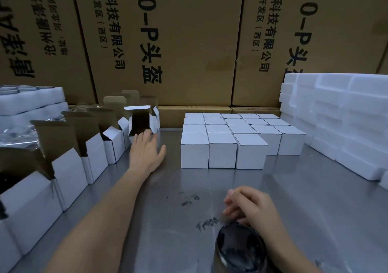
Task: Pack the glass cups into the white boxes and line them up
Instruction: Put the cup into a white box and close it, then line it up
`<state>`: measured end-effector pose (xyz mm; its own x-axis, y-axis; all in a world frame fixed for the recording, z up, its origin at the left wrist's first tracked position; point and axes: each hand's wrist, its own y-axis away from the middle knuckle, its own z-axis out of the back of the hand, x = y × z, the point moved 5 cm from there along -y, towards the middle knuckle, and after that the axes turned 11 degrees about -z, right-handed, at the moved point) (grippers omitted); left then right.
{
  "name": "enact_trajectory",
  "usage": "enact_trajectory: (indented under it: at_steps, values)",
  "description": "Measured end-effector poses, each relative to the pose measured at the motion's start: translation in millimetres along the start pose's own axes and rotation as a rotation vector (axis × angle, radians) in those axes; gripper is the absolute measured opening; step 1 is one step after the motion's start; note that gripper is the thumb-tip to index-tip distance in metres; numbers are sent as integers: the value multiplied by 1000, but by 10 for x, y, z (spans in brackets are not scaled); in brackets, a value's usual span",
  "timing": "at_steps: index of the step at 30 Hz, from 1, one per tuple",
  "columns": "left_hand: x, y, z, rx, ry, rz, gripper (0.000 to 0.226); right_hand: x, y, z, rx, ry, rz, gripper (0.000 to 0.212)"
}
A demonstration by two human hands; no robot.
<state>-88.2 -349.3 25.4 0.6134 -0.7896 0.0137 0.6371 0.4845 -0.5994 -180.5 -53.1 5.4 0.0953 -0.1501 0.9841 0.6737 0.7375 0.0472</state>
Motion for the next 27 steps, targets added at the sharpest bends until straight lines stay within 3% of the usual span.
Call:
enact_trajectory:
  at_steps: [12,20,27]
  values:
    - [-676,794,955,-305,190,-76,18,50,49,39,-13,-56,37,26]
    - [-1441,1372,1347,-269,301,-233,22,93,247,96,-104,-52,50,27]
    - [-1817,1555,1535,-264,485,-256,31,71,519,173,-61,-124,82,23]
